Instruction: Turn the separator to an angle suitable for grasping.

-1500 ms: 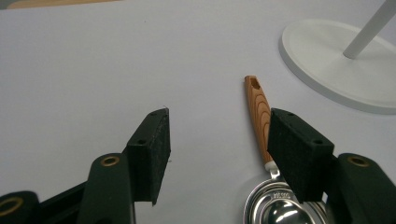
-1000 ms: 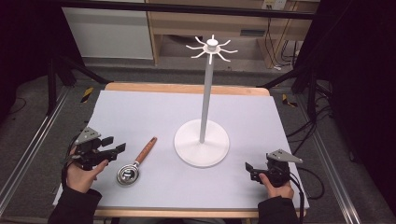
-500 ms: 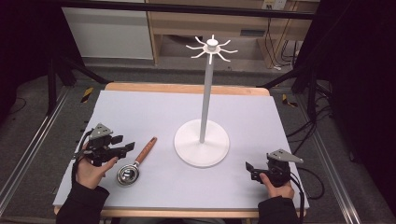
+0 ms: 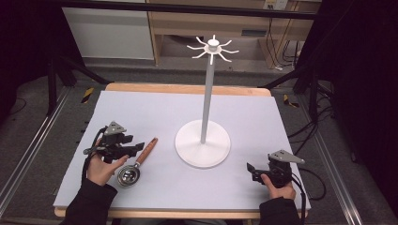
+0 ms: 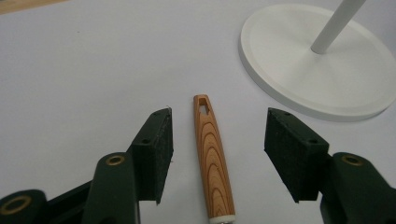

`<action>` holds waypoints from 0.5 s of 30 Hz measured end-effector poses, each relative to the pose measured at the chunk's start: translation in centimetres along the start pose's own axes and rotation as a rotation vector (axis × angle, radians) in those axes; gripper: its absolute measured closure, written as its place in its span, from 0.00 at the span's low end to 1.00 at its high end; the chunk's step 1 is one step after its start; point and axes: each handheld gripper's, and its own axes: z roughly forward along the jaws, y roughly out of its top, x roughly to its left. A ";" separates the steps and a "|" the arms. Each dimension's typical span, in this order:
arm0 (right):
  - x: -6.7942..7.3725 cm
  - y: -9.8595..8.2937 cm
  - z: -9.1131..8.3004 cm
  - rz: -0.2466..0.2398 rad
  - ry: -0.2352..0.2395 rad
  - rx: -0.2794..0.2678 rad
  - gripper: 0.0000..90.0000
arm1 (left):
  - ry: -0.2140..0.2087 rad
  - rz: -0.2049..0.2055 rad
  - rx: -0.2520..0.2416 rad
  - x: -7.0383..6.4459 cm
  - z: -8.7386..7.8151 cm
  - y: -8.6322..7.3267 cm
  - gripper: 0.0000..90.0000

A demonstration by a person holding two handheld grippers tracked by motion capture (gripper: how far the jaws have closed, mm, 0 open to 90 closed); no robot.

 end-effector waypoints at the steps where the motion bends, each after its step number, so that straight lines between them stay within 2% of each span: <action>1: 0.0 0.0 0.0 -0.001 0.000 0.000 0.07 | -0.002 0.004 0.010 -0.1 0.4 0.1 0.48; 4: 0.0 0.0 0.0 -0.001 0.000 0.000 0.07 | -0.008 0.014 0.039 -0.3 0.9 0.1 0.51; 15: 0.0 0.0 0.1 -0.003 0.003 0.006 0.07 | 0.015 0.041 0.140 -0.6 2.6 0.2 0.58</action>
